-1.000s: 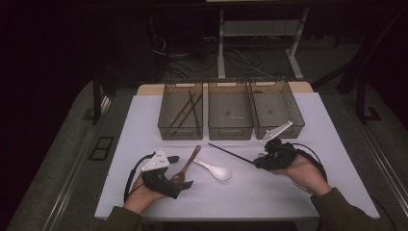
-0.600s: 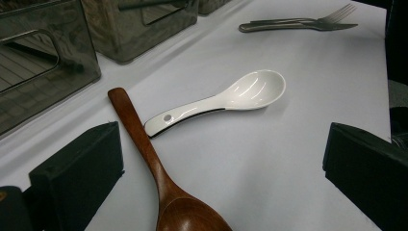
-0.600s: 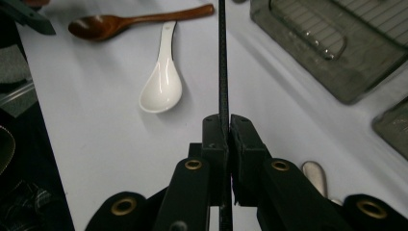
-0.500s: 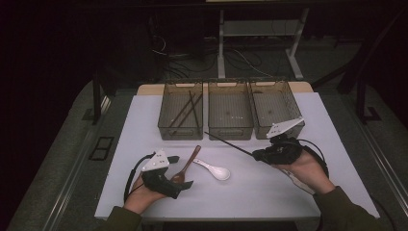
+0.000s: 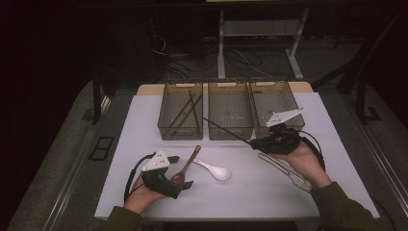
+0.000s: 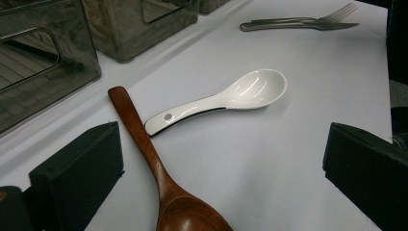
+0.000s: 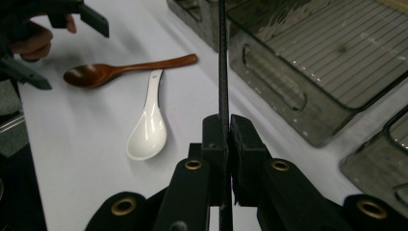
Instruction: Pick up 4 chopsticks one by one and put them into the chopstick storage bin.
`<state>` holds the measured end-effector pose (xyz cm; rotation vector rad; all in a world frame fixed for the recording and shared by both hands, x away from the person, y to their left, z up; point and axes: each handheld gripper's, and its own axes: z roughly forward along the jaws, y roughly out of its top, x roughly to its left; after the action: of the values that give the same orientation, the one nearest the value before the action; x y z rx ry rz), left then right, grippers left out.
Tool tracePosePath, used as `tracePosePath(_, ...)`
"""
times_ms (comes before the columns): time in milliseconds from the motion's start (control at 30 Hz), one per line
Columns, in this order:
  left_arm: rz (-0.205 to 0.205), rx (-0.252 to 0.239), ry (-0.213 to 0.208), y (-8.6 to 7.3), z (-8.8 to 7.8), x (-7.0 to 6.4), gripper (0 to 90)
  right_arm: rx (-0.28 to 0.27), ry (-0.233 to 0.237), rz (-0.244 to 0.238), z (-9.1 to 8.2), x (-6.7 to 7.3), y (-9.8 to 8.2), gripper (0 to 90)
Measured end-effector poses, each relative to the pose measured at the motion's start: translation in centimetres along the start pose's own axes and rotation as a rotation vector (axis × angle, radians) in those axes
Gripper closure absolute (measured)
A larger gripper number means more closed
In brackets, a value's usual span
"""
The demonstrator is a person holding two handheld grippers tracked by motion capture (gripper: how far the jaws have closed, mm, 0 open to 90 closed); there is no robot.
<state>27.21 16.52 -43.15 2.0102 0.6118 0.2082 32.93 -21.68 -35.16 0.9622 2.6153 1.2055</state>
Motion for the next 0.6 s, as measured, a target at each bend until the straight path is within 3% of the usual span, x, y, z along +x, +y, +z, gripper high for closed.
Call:
tracePosePath(267,0.003,-0.001,0.001,0.0,0.0,0.0,0.0,-0.034,-0.012,0.006,0.9,-0.5,1.7,85.0)
tracePosePath(600,0.005,-0.002,0.0,0.0,0.0,0.0,0.0,-0.039,-0.032,-0.008,2.9,-0.3,3.9,85.0)
